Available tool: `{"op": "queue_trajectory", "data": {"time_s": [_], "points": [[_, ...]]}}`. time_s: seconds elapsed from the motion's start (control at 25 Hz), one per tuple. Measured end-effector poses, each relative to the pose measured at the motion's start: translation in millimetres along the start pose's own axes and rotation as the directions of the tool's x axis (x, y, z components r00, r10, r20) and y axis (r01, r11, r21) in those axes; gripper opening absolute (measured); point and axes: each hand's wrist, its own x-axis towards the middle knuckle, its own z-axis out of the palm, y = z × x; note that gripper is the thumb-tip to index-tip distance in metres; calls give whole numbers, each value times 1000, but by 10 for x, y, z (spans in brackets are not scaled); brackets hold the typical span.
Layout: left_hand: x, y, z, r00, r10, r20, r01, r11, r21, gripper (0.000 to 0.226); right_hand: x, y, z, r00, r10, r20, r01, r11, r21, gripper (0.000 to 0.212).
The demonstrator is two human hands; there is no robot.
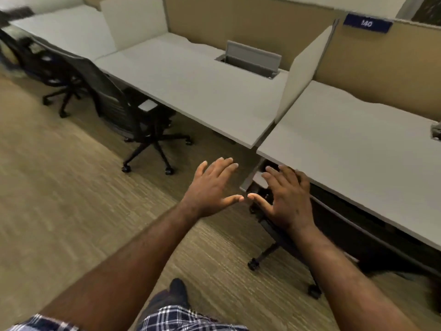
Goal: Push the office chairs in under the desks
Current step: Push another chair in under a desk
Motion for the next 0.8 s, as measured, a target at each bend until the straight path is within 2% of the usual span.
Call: {"op": "queue_trajectory", "data": {"time_s": [0.08,0.2,0.24,0.32,0.4,0.64,0.8], "points": [[-190,-347,-18,999,-53,-11,54,998,15,89,191,-214,120,998,-28,56,26,999,25,77],[-565,-1186,-93,983,-181,-12,181,983,13,88,702,-872,506,977,-155,147,151,988,42,80],[-609,-1209,-95,984,-179,-12,179,984,14,87,721,-889,530,973,-166,158,161,986,45,82],[-889,-1834,-133,959,-283,25,284,959,-17,86,1124,-1449,796,943,-233,236,220,972,78,83],[-1105,-2249,-153,948,-318,10,319,948,-11,85,1372,-1836,982,922,-280,269,261,960,105,81],[-1813,-3469,-407,867,-498,16,498,867,-27,81,2170,-3117,1477,840,-432,328,391,901,186,79],[-2148,-4120,-579,782,-623,5,622,782,-43,81,2681,-3824,1777,787,-524,327,472,851,228,75]]}}
